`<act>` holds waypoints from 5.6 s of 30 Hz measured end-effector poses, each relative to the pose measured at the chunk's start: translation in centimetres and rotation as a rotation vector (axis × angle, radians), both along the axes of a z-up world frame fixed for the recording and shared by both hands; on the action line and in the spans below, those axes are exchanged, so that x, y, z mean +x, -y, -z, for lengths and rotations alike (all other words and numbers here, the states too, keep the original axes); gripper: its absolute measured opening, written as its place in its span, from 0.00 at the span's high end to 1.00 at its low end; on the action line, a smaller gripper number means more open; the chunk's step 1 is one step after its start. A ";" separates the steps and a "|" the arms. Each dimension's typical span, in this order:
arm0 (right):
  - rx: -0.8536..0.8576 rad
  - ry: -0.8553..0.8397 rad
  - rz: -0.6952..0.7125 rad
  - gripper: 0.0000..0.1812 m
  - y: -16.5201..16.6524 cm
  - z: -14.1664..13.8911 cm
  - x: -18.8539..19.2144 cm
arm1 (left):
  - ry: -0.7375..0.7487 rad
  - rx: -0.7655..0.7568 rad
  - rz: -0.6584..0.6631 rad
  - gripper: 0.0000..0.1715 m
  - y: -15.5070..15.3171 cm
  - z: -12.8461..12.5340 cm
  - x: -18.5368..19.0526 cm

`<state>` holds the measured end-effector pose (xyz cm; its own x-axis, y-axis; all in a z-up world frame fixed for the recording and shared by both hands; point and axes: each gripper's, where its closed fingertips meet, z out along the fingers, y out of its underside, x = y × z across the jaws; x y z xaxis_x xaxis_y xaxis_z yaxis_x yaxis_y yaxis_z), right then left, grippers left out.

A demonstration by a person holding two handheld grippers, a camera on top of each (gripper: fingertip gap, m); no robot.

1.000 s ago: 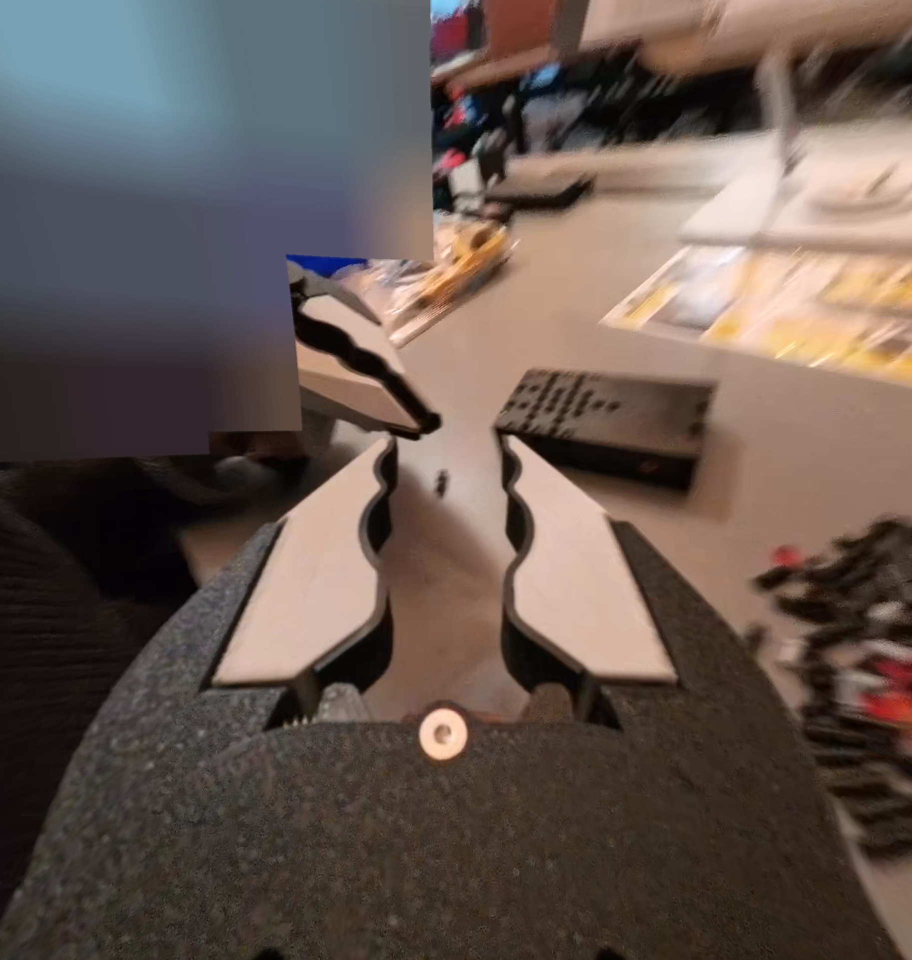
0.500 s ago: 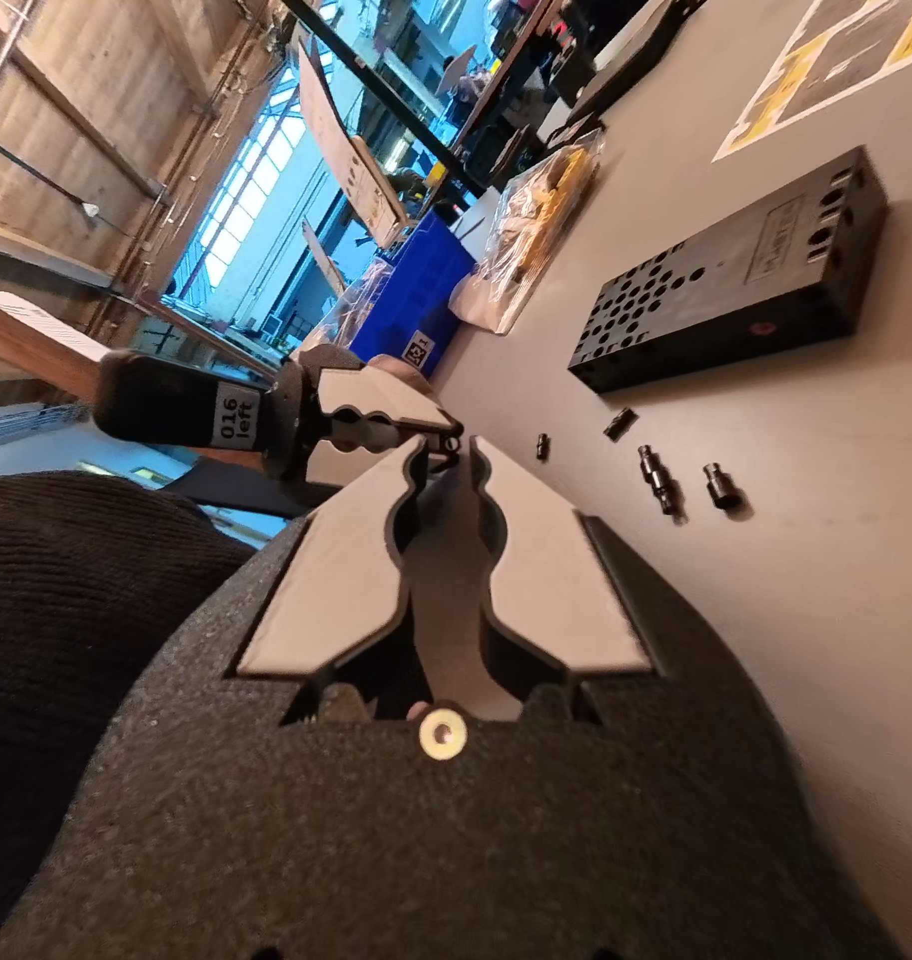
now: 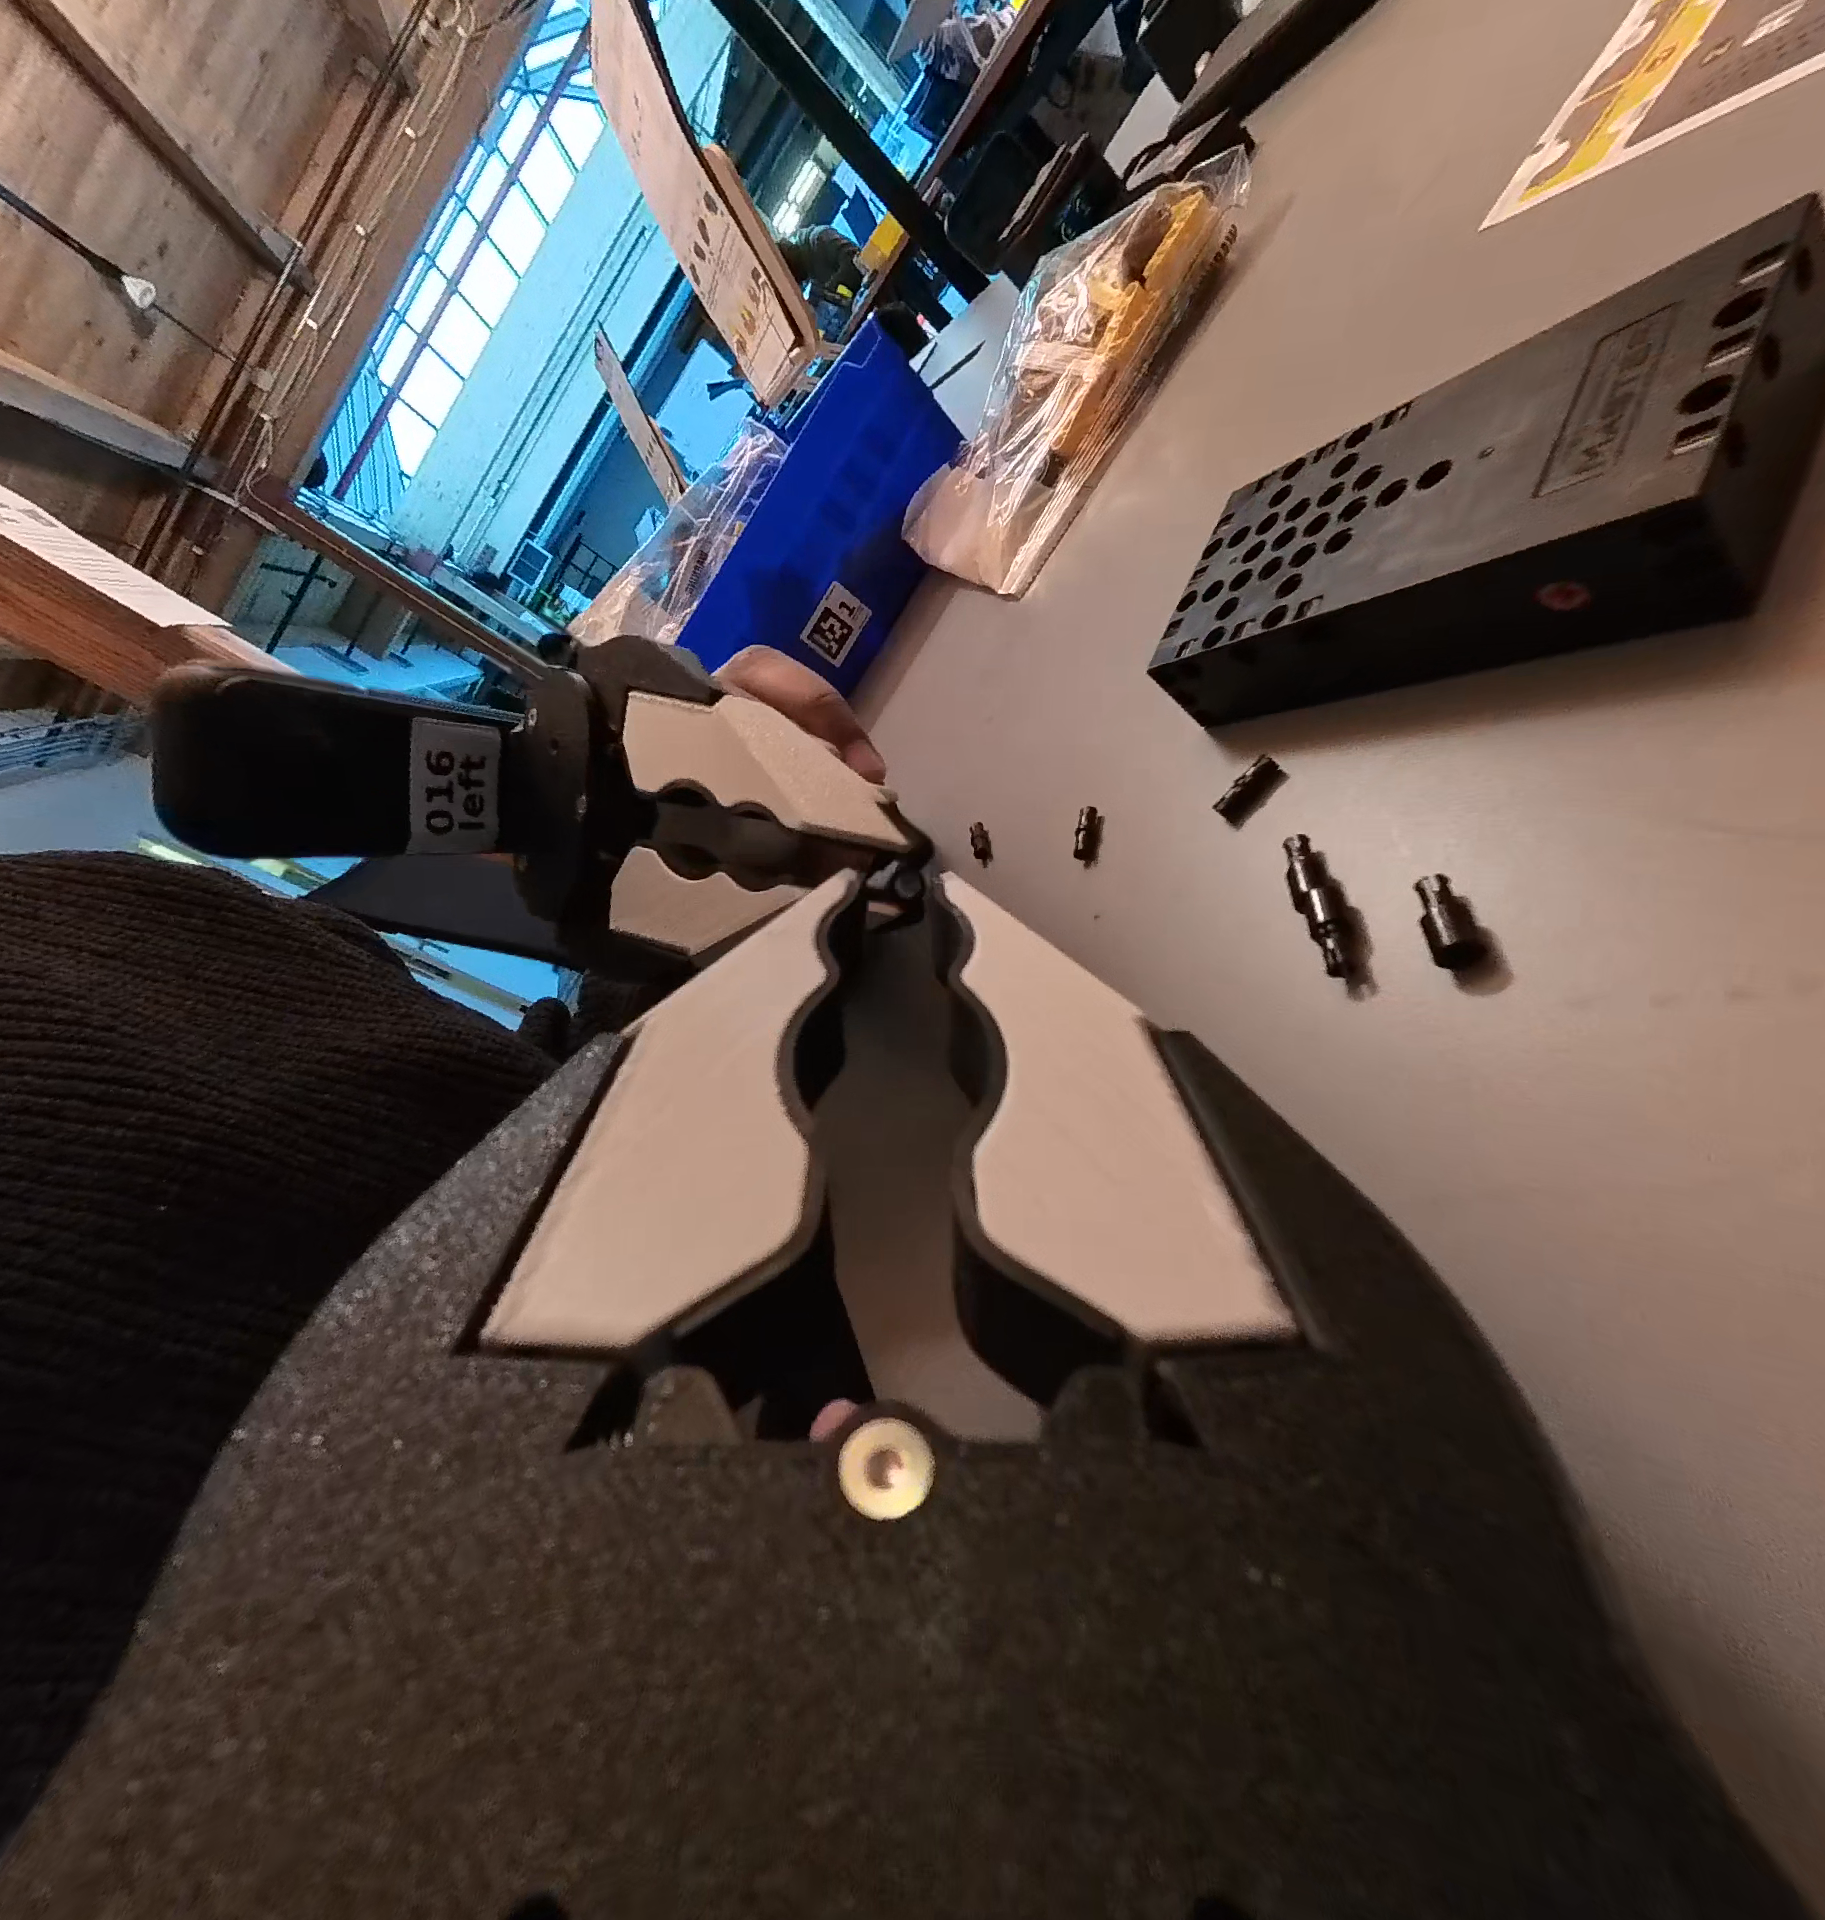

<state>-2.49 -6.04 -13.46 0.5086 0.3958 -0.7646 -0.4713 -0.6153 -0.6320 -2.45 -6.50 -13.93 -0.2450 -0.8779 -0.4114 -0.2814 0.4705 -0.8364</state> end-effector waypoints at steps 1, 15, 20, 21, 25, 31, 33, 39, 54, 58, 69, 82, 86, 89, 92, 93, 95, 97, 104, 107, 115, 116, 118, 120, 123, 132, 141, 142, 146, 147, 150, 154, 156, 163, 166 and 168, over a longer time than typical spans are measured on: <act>-0.004 0.001 0.000 0.94 0.0 0.1 0.0 | 0.003 0.004 0.005 0.97 0.1 0.0 0.0; 0.022 0.001 0.014 0.96 -0.3 -0.1 1.0 | 0.012 -0.060 -0.053 0.96 -0.6 0.0 0.4; 0.103 0.141 0.099 0.96 -0.6 -0.6 2.8 | -0.065 -0.274 -0.283 0.95 -4.3 0.7 0.9; 0.120 0.179 0.110 0.96 -0.6 -0.6 3.0 | -0.107 -0.332 -0.329 0.95 -4.7 1.3 1.0; 0.165 0.304 0.125 0.96 -0.5 0.0 3.3 | -0.283 -0.386 -0.486 0.93 -5.5 4.3 1.2; 0.206 0.194 0.147 0.97 -0.1 -1.1 4.1 | -0.339 -0.336 -0.565 0.91 -5.5 4.9 1.9; 0.214 0.202 0.163 0.96 0.0 -1.3 4.4 | -0.367 -0.325 -0.592 0.91 -5.8 5.3 1.9; 0.268 0.246 0.188 0.96 0.5 -1.8 4.8 | -0.401 -0.337 -0.623 0.90 -6.1 5.9 1.6; 0.234 0.193 0.109 0.96 0.9 -1.5 4.3 | -0.158 -0.209 -0.258 0.98 -2.6 1.0 1.6; 0.199 0.128 0.029 0.96 1.1 -1.2 3.4 | 0.026 -0.140 -0.088 0.98 0.1 -1.7 1.5; 0.134 0.019 -0.097 0.97 1.8 -1.1 1.8 | 0.045 -0.174 0.017 0.98 1.3 -1.3 0.8; 0.068 0.057 -0.169 0.96 2.0 0.0 1.2 | -0.024 -0.153 0.051 0.98 2.0 0.0 0.7; 0.035 0.102 -0.216 0.96 2.6 0.9 1.2 | -0.061 -0.119 0.073 0.98 2.5 0.8 0.7; 0.010 0.147 -0.244 0.96 2.9 1.5 1.2 | -0.091 -0.084 0.080 0.98 2.8 1.4 0.8; -0.004 0.131 -0.260 0.97 3.1 1.6 1.2 | -0.090 -0.081 0.088 0.98 2.9 1.5 0.8; -0.010 0.114 -0.265 0.96 3.1 1.5 1.2 | -0.088 -0.086 0.090 0.99 2.9 1.4 0.8; -0.019 0.096 -0.268 0.96 3.0 1.5 1.2 | -0.087 -0.096 0.090 0.99 2.9 1.3 0.8; -0.022 0.107 -0.266 0.96 2.9 1.6 1.2 | -0.096 -0.098 0.084 0.99 2.8 1.4 0.8; -0.070 0.109 -0.303 0.96 3.2 2.2 1.2 | -0.128 -0.089 0.092 0.99 3.0 2.0 0.9; -0.081 0.144 -0.322 0.96 3.3 2.8 1.2 | -0.153 -0.064 0.093 0.99 3.1 2.5 0.9; -0.115 0.214 -0.385 0.97 3.7 3.9 1.2 | -0.217 -0.020 0.110 0.99 3.5 3.7 0.9; -0.116 0.221 -0.390 0.96 3.8 4.0 1.2 | -0.224 -0.022 0.115 0.99 3.6 3.8 0.9; -0.115 0.238 -0.398 0.96 3.8 4.1 1.0 | -0.245 -0.029 0.126 0.99 3.8 4.0 0.9; -0.109 0.260 -0.400 0.96 3.6 4.2 1.0 | -0.250 -0.027 0.122 0.99 3.7 4.1 0.9; -0.106 0.270 -0.396 0.96 3.5 4.2 1.1 | -0.248 -0.029 0.111 0.99 3.5 4.1 1.0; -0.010 0.157 -0.244 0.97 1.7 1.7 1.7 | -0.140 -0.194 0.037 0.99 1.6 1.6 1.5; 0.039 0.219 -0.154 0.97 0.8 1.3 2.1 | -0.127 -0.242 -0.027 0.99 0.8 1.3 1.9; 0.042 0.218 -0.148 0.96 0.7 1.2 2.2 | -0.123 -0.256 -0.033 0.99 0.7 1.2 1.9; 0.022 0.181 -0.167 0.97 0.9 1.4 1.8 | -0.077 -0.331 -0.065 0.98 0.0 0.3 2.0; 0.009 0.198 -0.196 0.96 1.3 2.0 1.0 | -0.049 -0.377 -0.034 0.99 0.4 -0.4 2.0; 0.062 0.254 -0.196 0.97 1.2 1.4 0.2 | -0.045 -0.358 0.002 0.99 1.1 -0.6 1.9; 0.078 0.355 -0.180 0.96 0.9 1.7 1.8 | -0.070 -0.255 -0.043 0.98 0.2 0.4 1.6; 0.104 0.346 -0.202 0.96 1.3 1.3 1.8 | -0.086 -0.268 -0.014 0.98 0.3 0.5 1.4; 0.222 0.599 -0.322 0.96 2.8 2.7 1.3 | -0.227 -0.176 0.113 0.98 2.3 2.8 0.3; 0.241 0.755 -0.392 0.96 3.5 4.3 1.0 | -0.284 -0.150 0.129 0.98 2.7 3.8 0.3; 0.242 0.819 -0.429 0.96 3.8 5.1 0.7 | -0.317 -0.155 0.142 0.98 2.9 4.2 0.2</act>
<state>-1.79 -9.85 -18.55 0.6245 0.7735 -0.1081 0.4094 -0.4421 -0.7981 -2.24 -9.40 -18.15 -0.4623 -0.8720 -0.1610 -0.4788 0.3983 -0.7824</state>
